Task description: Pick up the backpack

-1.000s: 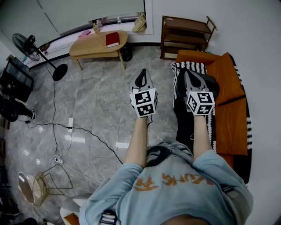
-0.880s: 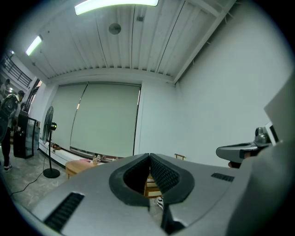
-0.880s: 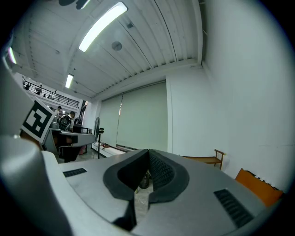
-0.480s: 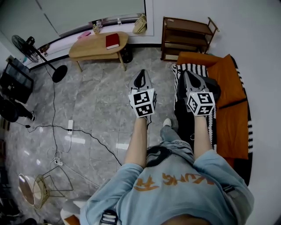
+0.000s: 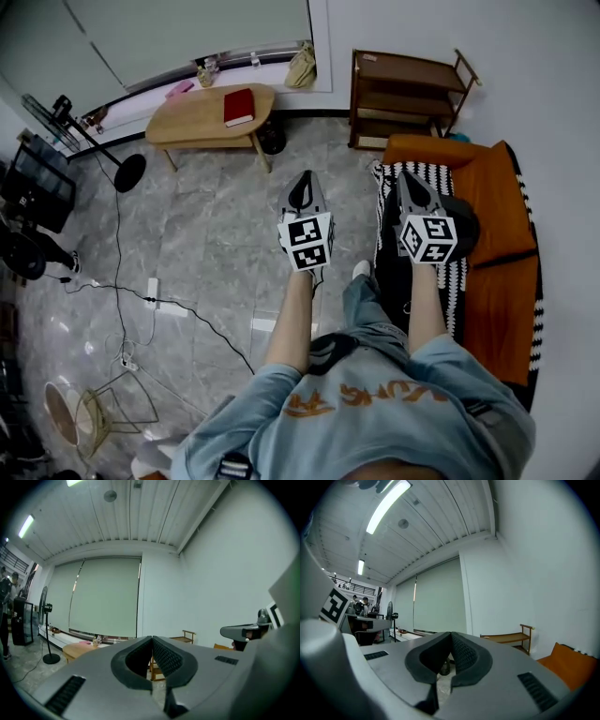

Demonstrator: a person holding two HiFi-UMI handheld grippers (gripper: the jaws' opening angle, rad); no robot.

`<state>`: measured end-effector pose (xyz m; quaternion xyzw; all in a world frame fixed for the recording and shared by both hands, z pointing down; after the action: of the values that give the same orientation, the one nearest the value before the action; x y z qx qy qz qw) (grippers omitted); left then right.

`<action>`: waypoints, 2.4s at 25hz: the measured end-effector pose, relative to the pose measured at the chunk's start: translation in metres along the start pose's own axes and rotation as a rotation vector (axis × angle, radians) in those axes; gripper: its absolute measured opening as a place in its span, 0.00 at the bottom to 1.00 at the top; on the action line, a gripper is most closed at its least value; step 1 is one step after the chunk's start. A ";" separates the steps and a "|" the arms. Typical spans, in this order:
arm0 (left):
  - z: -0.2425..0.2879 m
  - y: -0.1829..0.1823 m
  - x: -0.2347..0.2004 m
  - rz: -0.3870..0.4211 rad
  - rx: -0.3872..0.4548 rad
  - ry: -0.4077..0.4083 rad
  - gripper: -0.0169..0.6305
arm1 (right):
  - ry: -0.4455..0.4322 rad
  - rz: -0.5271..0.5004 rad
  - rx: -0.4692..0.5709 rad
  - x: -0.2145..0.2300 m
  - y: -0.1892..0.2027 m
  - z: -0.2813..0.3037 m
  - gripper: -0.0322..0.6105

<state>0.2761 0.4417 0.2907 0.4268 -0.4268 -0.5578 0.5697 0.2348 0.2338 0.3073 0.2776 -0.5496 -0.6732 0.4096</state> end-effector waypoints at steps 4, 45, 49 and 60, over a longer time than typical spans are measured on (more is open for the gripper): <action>0.048 -0.004 0.001 0.065 -0.028 -0.040 0.06 | -0.012 0.035 -0.066 0.023 0.010 0.053 0.04; 0.417 -0.098 0.126 0.269 -0.089 0.250 0.06 | 0.190 0.129 -0.048 0.296 -0.057 0.272 0.04; 0.454 -0.101 0.163 0.265 -0.116 0.371 0.06 | 0.289 0.157 -0.047 0.337 -0.061 0.265 0.04; 0.539 -0.043 0.331 0.379 -0.292 0.796 0.06 | 0.567 0.398 -0.133 0.459 0.022 0.245 0.04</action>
<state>-0.2501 0.1046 0.3989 0.4376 -0.1623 -0.2907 0.8353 -0.1958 -0.0349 0.4226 0.3137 -0.4121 -0.5109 0.6862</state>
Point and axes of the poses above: the fingertips, and each gripper's own axes: z forward along the fingers, x to its right, y out of its underside, the point moved 1 cm from there along -z, backward along the fingers, and after that the axes turned 11 degrees about -x, right-handed, at the moved point
